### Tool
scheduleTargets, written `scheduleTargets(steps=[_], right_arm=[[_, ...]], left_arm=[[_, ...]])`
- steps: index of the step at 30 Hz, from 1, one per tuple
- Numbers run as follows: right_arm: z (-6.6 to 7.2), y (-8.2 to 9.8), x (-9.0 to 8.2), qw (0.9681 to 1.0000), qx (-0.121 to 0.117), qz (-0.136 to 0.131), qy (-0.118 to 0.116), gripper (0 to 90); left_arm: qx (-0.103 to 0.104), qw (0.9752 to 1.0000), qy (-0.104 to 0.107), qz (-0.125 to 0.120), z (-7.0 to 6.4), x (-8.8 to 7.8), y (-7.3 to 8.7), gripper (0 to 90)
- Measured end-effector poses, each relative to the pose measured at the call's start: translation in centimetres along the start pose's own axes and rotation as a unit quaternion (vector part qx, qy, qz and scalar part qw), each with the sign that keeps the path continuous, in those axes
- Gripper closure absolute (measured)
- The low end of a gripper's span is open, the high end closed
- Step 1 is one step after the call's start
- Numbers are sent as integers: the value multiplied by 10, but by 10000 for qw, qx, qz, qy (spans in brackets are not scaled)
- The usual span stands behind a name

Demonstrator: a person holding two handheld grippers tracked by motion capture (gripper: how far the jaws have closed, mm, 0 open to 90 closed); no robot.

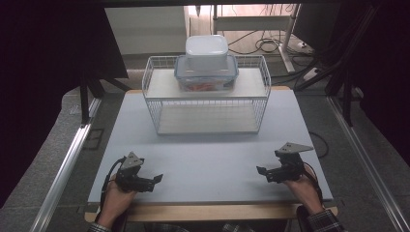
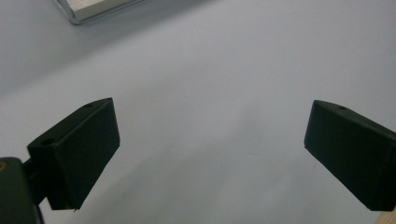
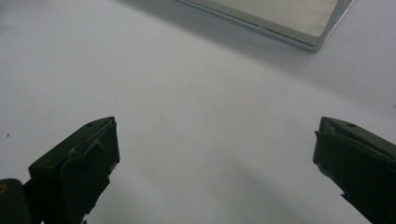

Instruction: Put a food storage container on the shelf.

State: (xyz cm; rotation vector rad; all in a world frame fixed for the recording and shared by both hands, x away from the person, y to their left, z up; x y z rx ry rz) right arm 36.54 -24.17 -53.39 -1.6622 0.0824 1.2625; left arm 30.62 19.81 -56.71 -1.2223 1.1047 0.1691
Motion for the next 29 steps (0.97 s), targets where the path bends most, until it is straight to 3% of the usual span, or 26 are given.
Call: scheduleTargets(steps=[12, 21, 29], right_arm=[[-3, 9, 10, 9997, 12, 231, 73, 4], [0, 14, 20, 9986, -56, 523, -1, 0], [1, 16, 23, 9980, -82, 631, -18, 0]], left_arm=[[59, 9995, 87, 308, -1, 11, 6, 15], [2, 9991, 131, 393, 0, 14, 7, 12], [-36, 9990, 138, 429, 0, 15, 7, 12]])
Point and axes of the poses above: each handheld gripper's, and its own axes: x roughly forward along the jaws, y roughly out of its underside, z roughly to its left, the point moved 6 cm from there along x, roughly forward along the jaws, and after that the axes turned 9 degrees about z, right-handed, at the moved point
